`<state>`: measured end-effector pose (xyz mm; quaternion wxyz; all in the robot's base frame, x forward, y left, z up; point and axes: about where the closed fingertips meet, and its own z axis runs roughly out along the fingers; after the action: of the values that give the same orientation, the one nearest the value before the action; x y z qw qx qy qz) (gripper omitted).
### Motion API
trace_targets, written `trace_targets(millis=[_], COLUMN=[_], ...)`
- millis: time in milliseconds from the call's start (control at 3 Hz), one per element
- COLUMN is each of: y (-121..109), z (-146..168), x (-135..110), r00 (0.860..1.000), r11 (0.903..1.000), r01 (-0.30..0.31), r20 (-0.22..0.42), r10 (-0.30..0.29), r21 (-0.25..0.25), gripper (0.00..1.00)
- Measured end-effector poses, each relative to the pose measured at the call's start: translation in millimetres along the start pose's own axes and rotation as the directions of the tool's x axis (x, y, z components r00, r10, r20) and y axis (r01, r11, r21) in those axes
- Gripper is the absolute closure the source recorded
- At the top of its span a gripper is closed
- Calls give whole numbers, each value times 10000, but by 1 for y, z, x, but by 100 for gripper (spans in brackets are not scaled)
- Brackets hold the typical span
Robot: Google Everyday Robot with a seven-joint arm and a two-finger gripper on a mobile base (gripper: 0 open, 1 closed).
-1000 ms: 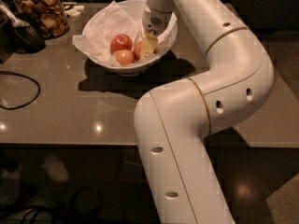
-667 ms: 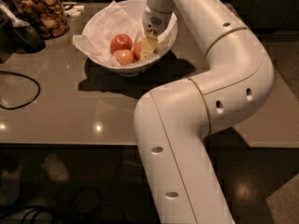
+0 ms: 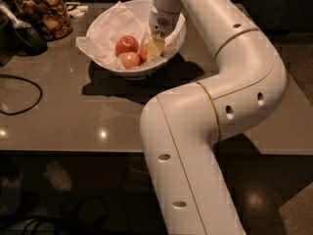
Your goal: Pick apple from white bowl
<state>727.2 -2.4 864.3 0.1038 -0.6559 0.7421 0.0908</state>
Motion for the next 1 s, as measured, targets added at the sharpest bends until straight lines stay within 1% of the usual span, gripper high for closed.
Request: trace_targets(millis=[333, 667, 1000], y=[-4, 3, 17], z=[-19, -45, -69], x=[1, 4, 4], r00=[9996, 9991, 9986], r11=[9982, 9938, 9895], r01=[-93, -110, -108], r20=[253, 427, 528], r10=[78, 63, 32], r21=[601, 1110, 1441], gripper=[100, 100, 100])
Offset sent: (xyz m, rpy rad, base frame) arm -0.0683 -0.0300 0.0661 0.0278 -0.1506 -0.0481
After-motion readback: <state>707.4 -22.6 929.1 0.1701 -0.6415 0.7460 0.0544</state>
